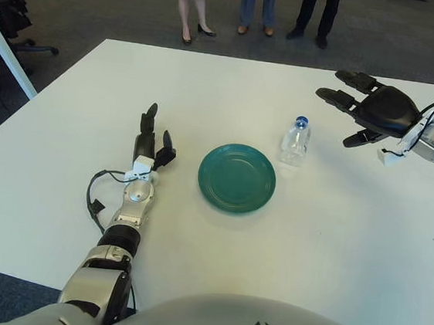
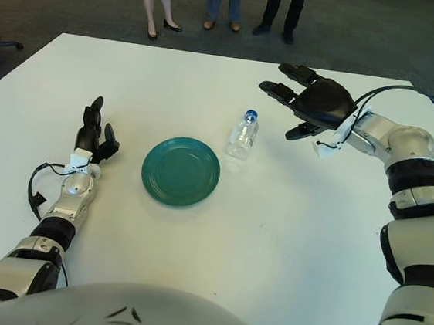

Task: Put the bottle into the plate.

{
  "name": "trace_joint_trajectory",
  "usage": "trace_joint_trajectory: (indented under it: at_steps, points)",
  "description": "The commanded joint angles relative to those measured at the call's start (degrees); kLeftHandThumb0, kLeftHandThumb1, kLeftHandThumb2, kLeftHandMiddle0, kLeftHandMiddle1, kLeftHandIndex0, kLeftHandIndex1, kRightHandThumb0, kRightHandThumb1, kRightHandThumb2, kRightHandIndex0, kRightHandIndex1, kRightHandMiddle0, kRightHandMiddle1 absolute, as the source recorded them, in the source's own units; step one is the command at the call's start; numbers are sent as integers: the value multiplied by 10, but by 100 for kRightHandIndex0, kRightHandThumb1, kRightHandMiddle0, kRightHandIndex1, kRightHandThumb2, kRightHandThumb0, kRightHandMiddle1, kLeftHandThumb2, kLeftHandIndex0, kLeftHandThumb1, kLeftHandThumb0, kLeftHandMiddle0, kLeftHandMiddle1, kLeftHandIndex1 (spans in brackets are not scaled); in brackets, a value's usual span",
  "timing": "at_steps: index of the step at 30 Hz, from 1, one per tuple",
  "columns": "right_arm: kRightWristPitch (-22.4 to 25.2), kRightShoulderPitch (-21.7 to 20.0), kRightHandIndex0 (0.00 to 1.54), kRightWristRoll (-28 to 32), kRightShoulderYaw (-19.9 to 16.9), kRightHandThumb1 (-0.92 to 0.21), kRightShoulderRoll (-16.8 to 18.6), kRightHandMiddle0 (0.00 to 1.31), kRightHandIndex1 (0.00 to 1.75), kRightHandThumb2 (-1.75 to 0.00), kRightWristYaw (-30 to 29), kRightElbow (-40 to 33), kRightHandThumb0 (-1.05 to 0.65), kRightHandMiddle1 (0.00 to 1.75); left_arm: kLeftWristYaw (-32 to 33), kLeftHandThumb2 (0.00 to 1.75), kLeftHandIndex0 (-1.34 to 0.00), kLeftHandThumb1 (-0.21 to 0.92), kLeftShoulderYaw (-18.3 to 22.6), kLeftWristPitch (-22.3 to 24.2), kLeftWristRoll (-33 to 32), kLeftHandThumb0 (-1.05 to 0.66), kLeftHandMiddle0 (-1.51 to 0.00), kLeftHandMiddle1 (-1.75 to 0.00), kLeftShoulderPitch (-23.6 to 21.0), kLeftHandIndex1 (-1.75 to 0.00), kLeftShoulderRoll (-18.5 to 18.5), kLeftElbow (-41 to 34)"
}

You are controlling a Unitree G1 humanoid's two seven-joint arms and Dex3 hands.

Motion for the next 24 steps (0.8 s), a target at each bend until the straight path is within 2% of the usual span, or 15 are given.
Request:
trace_joint_trajectory:
  at_steps: [1, 8, 12, 24]
  points:
    - [-1, -37, 1, -17, 18, -92, -12, 0, 0, -56, -19, -16, -105, 4, -1, 98, 0, 92, -7, -7, 3, -97, -10, 0, 38, -35, -17, 21]
    - [-2, -52, 0, -27, 37, -92, -10, 0, 0, -57, -15, -45, -105, 0, 2, 98, 0, 92, -12, -3, 9, -96, -11, 0, 40, -34, -19, 17]
    - [15, -58, 0, -33, 56, -92, 16, 0, 0, -58, -15, -31, -105, 0, 9, 98, 0, 92, -17, -2, 16, -96, -12, -1, 40, -34, -21, 14]
    - [12, -85, 0, -45, 102, -92, 37, 0, 0, -59, -40, 0, -105, 0, 22, 99, 0, 92, -25, 4, 25, -97, -12, 0, 45, -34, -27, 2]
